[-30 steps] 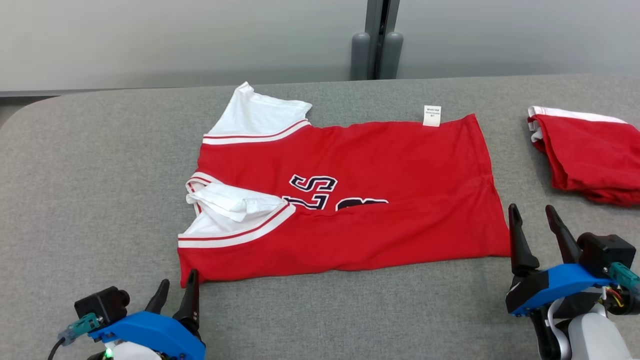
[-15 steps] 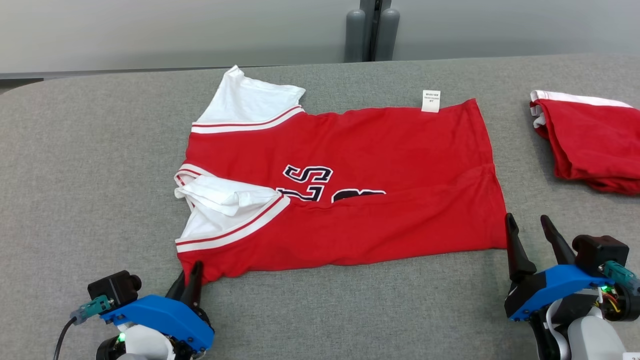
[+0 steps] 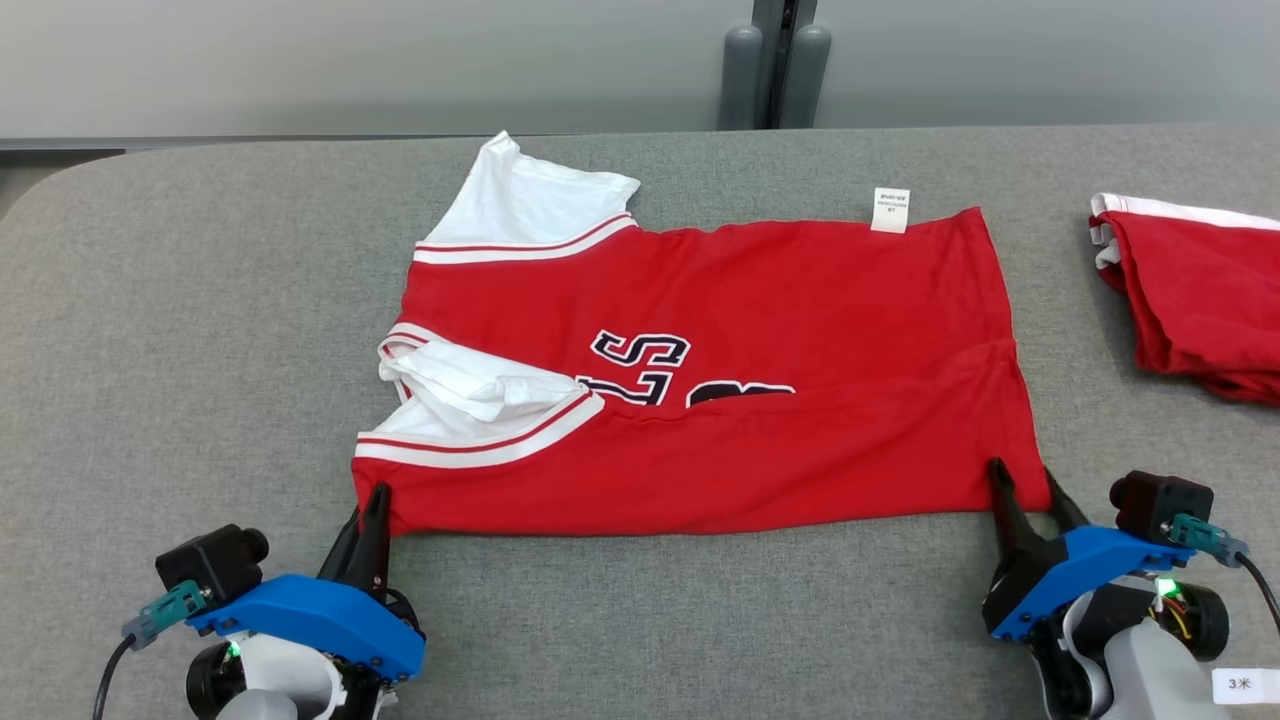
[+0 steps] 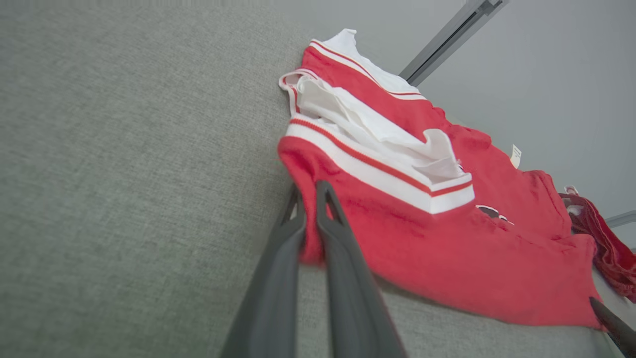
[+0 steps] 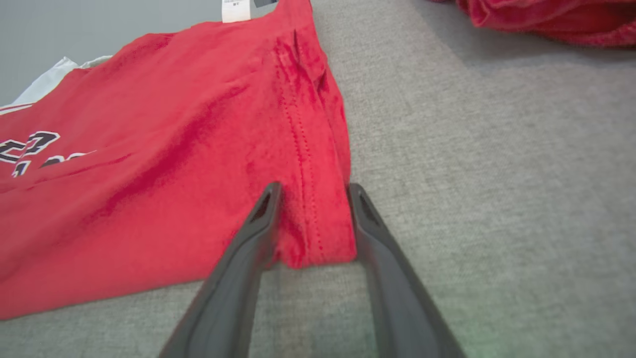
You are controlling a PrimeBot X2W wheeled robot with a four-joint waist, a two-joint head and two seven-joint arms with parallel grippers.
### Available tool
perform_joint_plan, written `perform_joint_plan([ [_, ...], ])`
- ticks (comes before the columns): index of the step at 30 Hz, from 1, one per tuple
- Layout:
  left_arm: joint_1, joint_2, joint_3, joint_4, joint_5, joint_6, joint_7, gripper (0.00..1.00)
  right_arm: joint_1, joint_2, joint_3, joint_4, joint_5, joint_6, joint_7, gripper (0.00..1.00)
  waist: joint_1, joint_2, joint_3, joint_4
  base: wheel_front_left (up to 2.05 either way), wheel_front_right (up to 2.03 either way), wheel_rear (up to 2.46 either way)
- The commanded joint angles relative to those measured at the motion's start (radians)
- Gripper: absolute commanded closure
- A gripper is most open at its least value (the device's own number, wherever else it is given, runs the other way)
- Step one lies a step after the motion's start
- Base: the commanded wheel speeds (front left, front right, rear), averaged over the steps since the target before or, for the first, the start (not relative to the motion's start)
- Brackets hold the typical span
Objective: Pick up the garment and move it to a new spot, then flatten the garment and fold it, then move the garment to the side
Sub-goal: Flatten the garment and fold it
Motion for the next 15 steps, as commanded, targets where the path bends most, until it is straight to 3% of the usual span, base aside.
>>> perform_joint_plan([
  [1, -0.010, 0.005, 0.004, -0.008, 0.007, -0.008, -0.010, 1.00, -0.011, -0.001, 0.012, 0.026, 0.026, 0.000, -0.009, 1.00, 0.0000, 0.0000, -0.003, 0.000, 0.00, 0.00, 0.00],
  [8, -0.012, 0.035, 0.004, -0.093, 0.027, -0.008, -0.023, 1.00, -0.058, -0.002, 0.007, 0.054, 0.058, 0.000, -0.077, 1.00, 0.0000, 0.0000, -0.021, -0.006, 0.00, 0.00, 0.00],
  [15, 0.103, 0.084, -0.009, -0.293, 0.039, 0.021, 0.024, 1.00, 0.050, -0.002, 0.036, -0.105, 0.106, 0.000, -0.045, 1.00, 0.0000, 0.0000, -0.047, -0.014, 0.00, 0.00, 0.00],
])
